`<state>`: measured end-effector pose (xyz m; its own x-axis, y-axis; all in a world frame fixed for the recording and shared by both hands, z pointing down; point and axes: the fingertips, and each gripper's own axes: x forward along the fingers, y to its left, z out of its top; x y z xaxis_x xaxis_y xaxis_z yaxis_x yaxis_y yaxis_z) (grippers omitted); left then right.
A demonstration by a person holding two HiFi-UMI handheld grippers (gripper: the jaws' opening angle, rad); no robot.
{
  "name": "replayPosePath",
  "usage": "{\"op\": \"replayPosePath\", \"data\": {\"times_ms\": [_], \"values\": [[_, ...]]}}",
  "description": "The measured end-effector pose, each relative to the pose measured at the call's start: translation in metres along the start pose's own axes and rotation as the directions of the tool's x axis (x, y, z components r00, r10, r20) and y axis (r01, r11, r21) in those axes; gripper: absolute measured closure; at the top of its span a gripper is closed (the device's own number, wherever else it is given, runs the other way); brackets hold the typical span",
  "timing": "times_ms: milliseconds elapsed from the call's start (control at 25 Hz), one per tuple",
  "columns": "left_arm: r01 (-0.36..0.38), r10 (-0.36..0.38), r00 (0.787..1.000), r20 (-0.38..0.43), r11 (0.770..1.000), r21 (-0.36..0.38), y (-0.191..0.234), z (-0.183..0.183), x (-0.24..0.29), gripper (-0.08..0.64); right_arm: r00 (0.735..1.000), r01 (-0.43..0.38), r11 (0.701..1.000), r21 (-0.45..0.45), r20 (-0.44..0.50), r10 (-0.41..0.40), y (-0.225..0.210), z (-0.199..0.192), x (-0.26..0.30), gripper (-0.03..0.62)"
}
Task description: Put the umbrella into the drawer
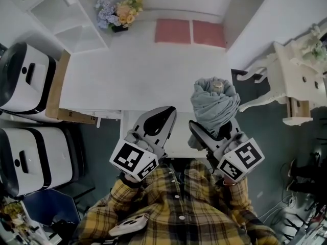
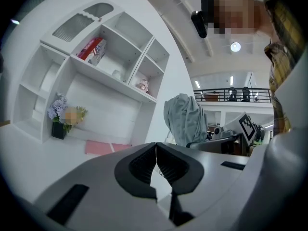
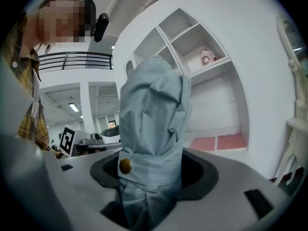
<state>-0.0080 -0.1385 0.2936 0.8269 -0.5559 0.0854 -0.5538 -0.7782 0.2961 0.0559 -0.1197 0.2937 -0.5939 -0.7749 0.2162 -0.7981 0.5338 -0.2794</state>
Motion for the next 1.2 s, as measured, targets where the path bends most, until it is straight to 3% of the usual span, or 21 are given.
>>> {"op": "replayPosePath", "data": {"times_ms": [360, 760, 960, 1200], "values": [[-0.013, 0.012, 0.998, -0.057, 1.0, -0.026, 0.005, -0.024, 0.006, 0.54, 0.996, -0.01, 1.0, -0.024, -0.088, 0.008, -0.017, -0.024, -0.001, 0.304], [-0.04, 0.034, 0.991, -0.131, 0.999, -0.037, 0.023, -0.07, 0.001, 0.54, 0.973, -0.069, 0.993, -0.094, -0.227, 0.046, -0.022, -0.083, 0.014, 0.304], [-0.051, 0.05, 0.978, -0.201, 0.999, 0.0, 0.032, -0.103, 0.0, 0.54, 0.945, -0.096, 0.985, -0.143, -0.324, 0.045, -0.03, -0.123, 0.021, 0.304], [-0.047, 0.04, 0.959, -0.28, 0.999, -0.015, 0.039, -0.145, -0.003, 0.54, 0.886, -0.15, 0.964, -0.218, -0.463, 0.033, -0.032, -0.174, 0.018, 0.304]]}}
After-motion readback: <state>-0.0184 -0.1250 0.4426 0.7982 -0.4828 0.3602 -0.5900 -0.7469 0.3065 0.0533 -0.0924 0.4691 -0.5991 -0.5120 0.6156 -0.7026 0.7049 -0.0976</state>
